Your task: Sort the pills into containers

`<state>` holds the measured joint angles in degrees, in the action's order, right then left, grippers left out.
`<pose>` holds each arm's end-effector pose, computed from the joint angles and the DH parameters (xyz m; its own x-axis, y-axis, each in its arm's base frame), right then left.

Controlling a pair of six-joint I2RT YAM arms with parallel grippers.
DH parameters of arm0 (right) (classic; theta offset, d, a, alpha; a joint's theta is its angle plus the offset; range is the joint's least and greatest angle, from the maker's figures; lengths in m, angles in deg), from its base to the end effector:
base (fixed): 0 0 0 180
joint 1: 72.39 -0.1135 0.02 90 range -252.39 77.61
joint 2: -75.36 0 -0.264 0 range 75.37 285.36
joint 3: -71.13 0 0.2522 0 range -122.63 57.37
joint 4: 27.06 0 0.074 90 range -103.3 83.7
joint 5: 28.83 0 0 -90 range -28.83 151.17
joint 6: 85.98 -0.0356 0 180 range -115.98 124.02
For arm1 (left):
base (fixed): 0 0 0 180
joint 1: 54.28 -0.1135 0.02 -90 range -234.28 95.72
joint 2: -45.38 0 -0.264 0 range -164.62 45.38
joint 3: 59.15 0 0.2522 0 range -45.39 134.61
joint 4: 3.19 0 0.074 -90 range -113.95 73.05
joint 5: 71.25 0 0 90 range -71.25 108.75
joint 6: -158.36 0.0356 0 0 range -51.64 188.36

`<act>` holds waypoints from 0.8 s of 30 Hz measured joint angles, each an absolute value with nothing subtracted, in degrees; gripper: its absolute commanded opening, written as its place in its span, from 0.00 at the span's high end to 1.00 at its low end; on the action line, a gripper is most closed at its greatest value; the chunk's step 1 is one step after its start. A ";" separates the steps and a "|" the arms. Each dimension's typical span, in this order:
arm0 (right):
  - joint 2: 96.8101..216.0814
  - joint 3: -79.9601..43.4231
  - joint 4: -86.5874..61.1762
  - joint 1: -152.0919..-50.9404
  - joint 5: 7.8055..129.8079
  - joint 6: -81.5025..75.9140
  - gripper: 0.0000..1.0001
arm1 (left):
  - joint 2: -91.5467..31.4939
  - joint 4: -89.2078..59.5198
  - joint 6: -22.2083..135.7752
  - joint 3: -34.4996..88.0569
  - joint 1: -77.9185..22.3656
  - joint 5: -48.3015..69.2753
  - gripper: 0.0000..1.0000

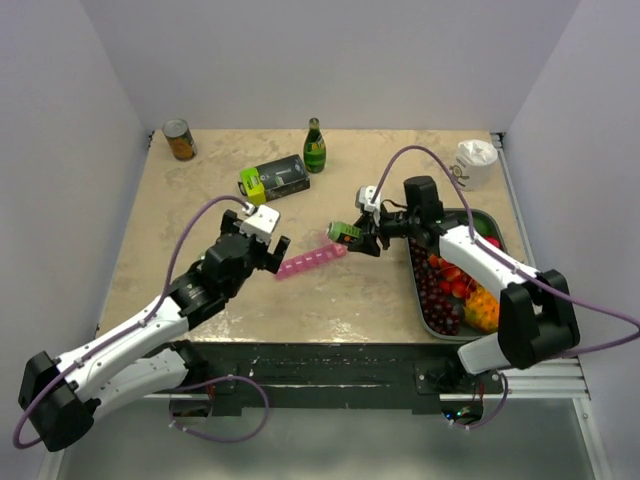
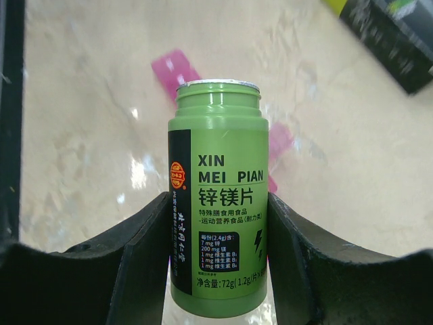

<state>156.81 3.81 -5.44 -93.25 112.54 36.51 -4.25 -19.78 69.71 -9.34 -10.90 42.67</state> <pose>0.2736 0.1340 0.2568 -0.0229 -0.3676 -0.9297 -0.9805 0.1899 -0.0510 0.1578 -0.1292 0.2853 -0.1971 0.2159 -0.9563 0.3499 0.9267 0.1371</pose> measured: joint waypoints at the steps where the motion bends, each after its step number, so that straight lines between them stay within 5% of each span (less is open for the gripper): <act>1: 158.10 3.70 -4.11 -93.25 111.45 38.70 1.00 | -5.65 -21.18 70.21 -9.34 -10.94 43.94 0.00; 24: 169.49 -1.97 7.34 -96.53 95.60 53.21 1.00 | -5.01 -25.83 74.49 -9.40 -11.03 50.43 0.00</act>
<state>169.49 -1.97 7.34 -96.53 95.60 53.21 -5.01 -25.83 74.49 -9.40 -11.03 50.43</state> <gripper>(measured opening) 0.535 0.994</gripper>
